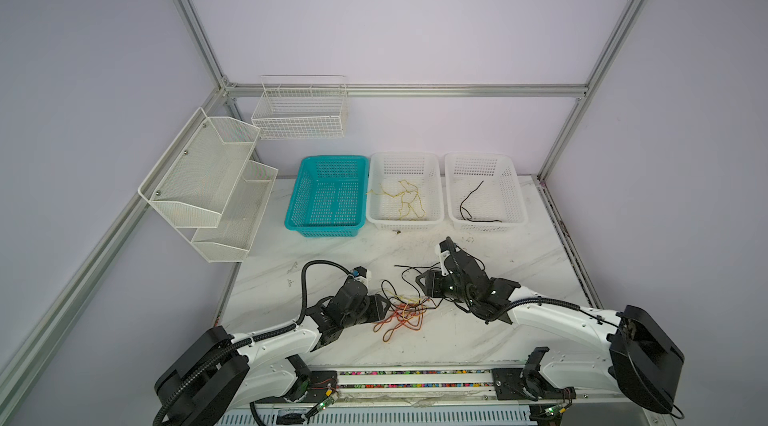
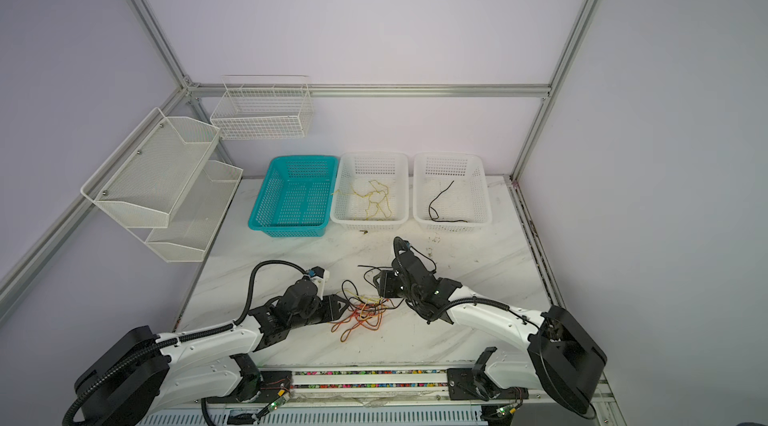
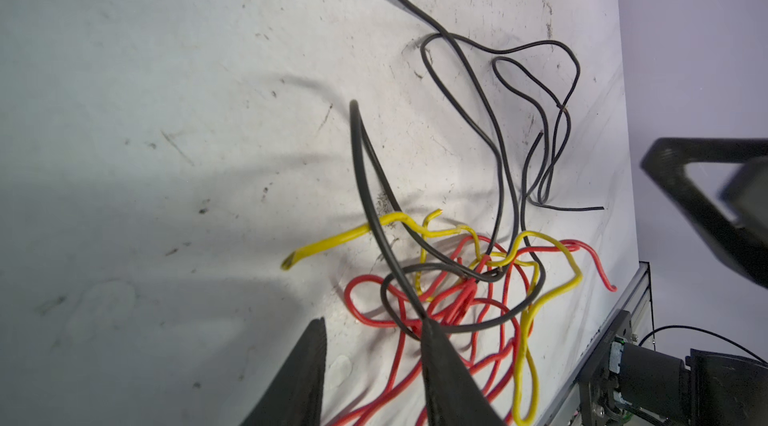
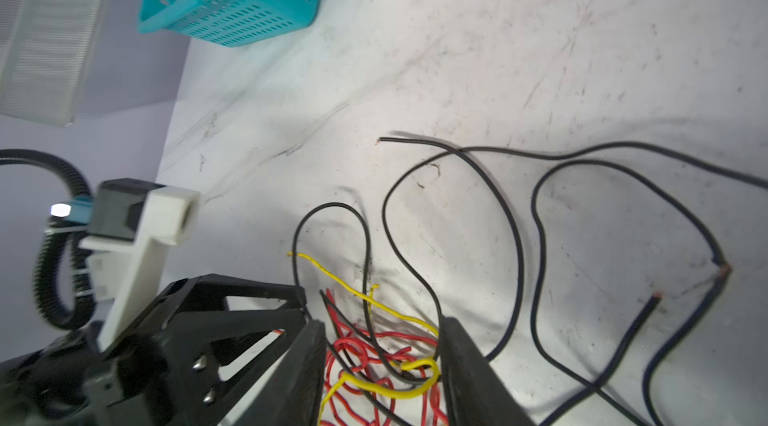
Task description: Untangle the cables
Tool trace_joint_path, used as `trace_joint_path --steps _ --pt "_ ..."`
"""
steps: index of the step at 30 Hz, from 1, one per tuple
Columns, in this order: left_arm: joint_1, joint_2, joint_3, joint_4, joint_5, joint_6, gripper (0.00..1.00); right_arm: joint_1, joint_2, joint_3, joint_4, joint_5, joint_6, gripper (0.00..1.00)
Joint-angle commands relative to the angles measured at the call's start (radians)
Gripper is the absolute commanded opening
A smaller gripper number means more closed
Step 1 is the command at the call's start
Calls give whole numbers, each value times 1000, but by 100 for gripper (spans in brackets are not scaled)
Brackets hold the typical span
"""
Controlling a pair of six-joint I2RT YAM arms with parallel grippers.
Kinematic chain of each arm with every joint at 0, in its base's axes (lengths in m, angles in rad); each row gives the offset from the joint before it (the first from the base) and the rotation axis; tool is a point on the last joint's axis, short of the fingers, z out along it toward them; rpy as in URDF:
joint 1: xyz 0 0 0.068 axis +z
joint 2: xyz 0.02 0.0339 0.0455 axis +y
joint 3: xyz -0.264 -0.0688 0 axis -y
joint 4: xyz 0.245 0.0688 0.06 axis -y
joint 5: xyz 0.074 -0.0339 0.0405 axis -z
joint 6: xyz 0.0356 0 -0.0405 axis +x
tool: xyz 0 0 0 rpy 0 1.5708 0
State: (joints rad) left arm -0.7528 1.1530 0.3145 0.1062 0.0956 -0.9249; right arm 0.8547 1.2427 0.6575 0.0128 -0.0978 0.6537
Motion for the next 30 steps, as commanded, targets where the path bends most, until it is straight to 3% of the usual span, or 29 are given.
trace_joint_path --steps 1,8,11,16,24,30 --pt "4 12 60 41 12 -6 39 41 1 13 -68 -55 -113 50" --pt "4 8 62 38 8 -5 39 116 26 44 -206 94 -185 50" --pt "5 -1 61 26 5 -1 39 200 21 55 -222 163 -186 50" --pt "4 0 59 26 -7 3 39 268 111 106 -262 292 -175 50" --pt "4 8 69 16 4 9 39 306 205 175 -313 449 -196 49" --pt "5 4 70 8 -5 12 38 313 253 190 -312 488 -216 48"
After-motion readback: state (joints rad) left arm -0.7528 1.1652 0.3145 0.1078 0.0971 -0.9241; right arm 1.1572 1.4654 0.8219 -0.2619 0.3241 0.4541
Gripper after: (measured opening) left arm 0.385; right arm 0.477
